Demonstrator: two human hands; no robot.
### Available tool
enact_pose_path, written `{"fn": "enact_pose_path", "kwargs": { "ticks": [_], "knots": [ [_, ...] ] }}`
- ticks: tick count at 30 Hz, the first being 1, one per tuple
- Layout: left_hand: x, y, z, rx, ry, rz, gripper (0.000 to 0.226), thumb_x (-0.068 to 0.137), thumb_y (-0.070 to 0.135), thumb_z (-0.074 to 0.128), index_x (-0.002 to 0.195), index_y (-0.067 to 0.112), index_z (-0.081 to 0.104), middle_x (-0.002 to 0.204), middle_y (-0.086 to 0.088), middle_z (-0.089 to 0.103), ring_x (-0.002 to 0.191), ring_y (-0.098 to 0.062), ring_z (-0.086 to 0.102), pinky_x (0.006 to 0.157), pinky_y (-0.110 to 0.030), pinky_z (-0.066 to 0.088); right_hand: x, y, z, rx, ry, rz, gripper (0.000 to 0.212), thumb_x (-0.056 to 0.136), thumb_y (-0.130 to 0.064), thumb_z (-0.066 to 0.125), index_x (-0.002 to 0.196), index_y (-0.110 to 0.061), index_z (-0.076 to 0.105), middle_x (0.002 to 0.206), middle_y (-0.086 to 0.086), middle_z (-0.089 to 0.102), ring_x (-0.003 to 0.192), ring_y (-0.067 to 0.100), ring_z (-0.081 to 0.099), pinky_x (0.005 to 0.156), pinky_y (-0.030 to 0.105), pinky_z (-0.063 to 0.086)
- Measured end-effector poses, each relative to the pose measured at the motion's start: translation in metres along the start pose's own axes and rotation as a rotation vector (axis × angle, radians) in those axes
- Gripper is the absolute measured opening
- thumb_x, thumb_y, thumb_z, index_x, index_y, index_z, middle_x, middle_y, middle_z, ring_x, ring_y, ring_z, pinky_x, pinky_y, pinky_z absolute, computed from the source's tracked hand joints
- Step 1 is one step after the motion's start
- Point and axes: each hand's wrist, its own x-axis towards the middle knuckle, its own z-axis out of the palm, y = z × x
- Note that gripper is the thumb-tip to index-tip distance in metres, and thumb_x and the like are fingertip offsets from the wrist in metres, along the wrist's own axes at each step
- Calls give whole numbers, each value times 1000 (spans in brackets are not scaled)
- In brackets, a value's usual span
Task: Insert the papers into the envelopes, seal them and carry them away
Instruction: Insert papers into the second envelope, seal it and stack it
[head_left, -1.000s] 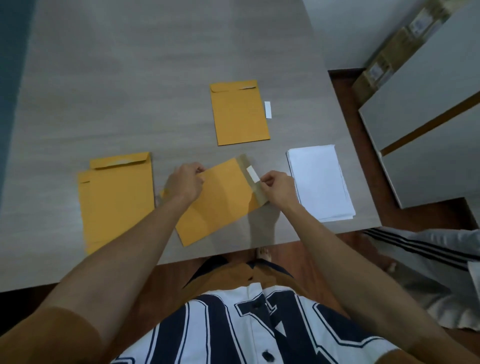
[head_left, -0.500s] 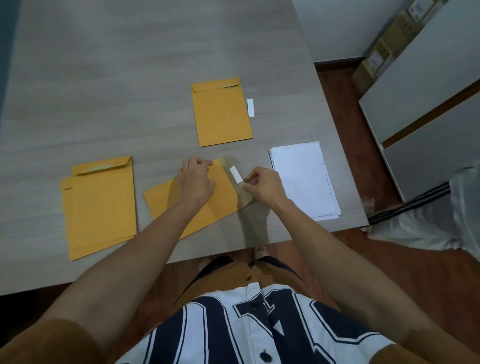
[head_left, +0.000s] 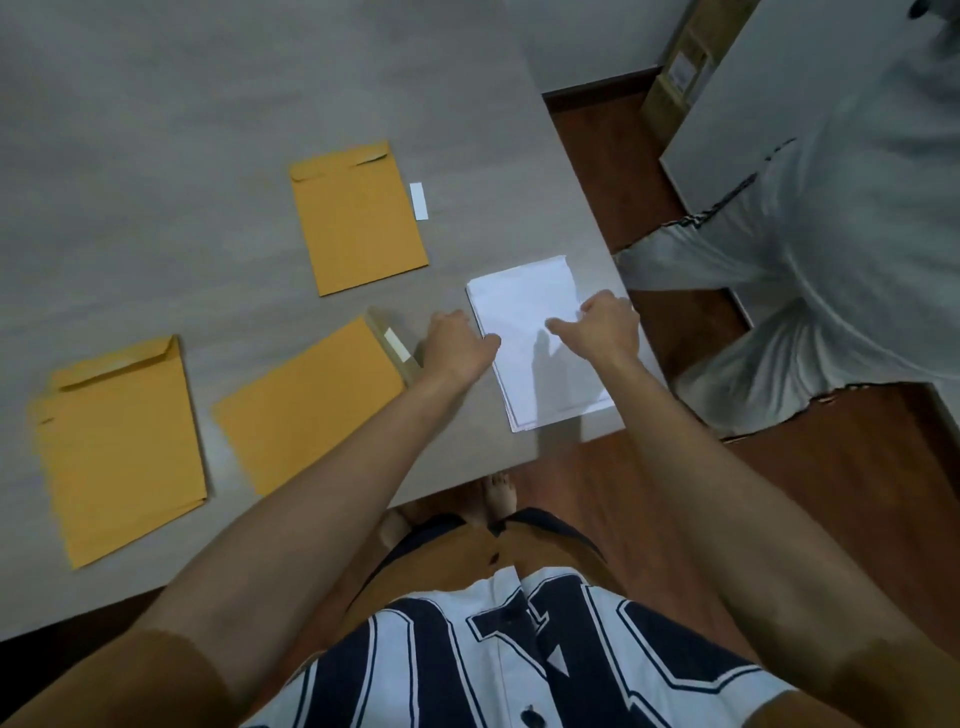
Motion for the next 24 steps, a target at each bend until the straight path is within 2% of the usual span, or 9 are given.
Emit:
{"fn": "enact_pose_path", "kwargs": {
  "ticks": [3, 8, 10, 12, 13, 15, 17, 21, 24],
  "knots": [
    [6, 1, 14, 9, -6, -95, 49, 63, 43, 54, 84, -1, 57, 107, -25, 62, 89, -41, 64, 62, -35, 47, 0, 12, -4, -33, -4, 4, 77, 70, -58, 78, 125, -10, 52, 132, 14, 48, 125, 32, 47, 94, 41, 47],
    [22, -9, 36, -36, 19, -159, 68, 50, 52, 45, 88, -1, 62, 98, -22, 66, 88, -41, 66, 67, -45, 57, 0, 22, 3, -24, -19, -59, 75, 70, -50, 81, 123, -9, 49, 131, 13, 49, 122, 30, 49, 91, 40, 50],
    [21, -6, 37, -90, 28, -204, 61, 51, 51, 48, 85, 3, 62, 95, -19, 68, 87, -39, 68, 63, -42, 56, 0, 21, 5, -27, -27, -74, 76, 73, -49, 80, 127, -7, 47, 133, 13, 49, 122, 30, 50, 93, 39, 50],
    [17, 0, 37, -122, 37, -242, 38, 56, 44, 52, 75, 12, 60, 89, -13, 69, 84, -35, 69, 63, -36, 53, 1, 21, 4, -29, -34, -82, 76, 75, -48, 79, 129, -7, 45, 134, 14, 48, 123, 31, 50, 93, 39, 50],
    [15, 3, 36, -132, 47, -257, 34, 58, 43, 53, 77, 16, 60, 89, -10, 70, 83, -33, 69, 66, -35, 53, 2, 22, 4, -26, -37, -86, 76, 75, -47, 79, 128, -6, 45, 134, 14, 48, 123, 32, 50, 93, 39, 50],
    [13, 8, 36, -147, 72, -277, 46, 59, 43, 54, 97, 19, 65, 96, -3, 70, 86, -29, 69, 77, -39, 57, 3, 23, 4, -21, -40, -92, 75, 74, -46, 80, 128, -5, 46, 133, 14, 48, 123, 32, 50, 92, 40, 49],
    [12, 9, 36, -126, 99, -282, 54, 61, 42, 54, 109, 19, 63, 104, 0, 69, 90, -26, 67, 81, -42, 57, 3, 24, 3, -24, -44, -97, 76, 74, -47, 80, 128, -5, 46, 133, 14, 48, 122, 32, 50, 92, 39, 49],
    [9, 13, 35, -106, 123, -274, 38, 71, 36, 59, 105, 21, 63, 107, 2, 66, 94, -24, 65, 86, -42, 56, 3, 24, 2, -30, -42, -107, 76, 75, -48, 79, 128, -6, 45, 133, 14, 48, 122, 32, 51, 92, 39, 50],
    [8, 13, 38, -77, 117, -261, 47, 69, 40, 57, 111, 18, 59, 108, 0, 65, 94, -24, 64, 84, -43, 56, 3, 25, 1, -34, -44, -116, 75, 76, -48, 79, 129, -6, 45, 133, 13, 48, 123, 31, 50, 92, 38, 49]
  ]
}}
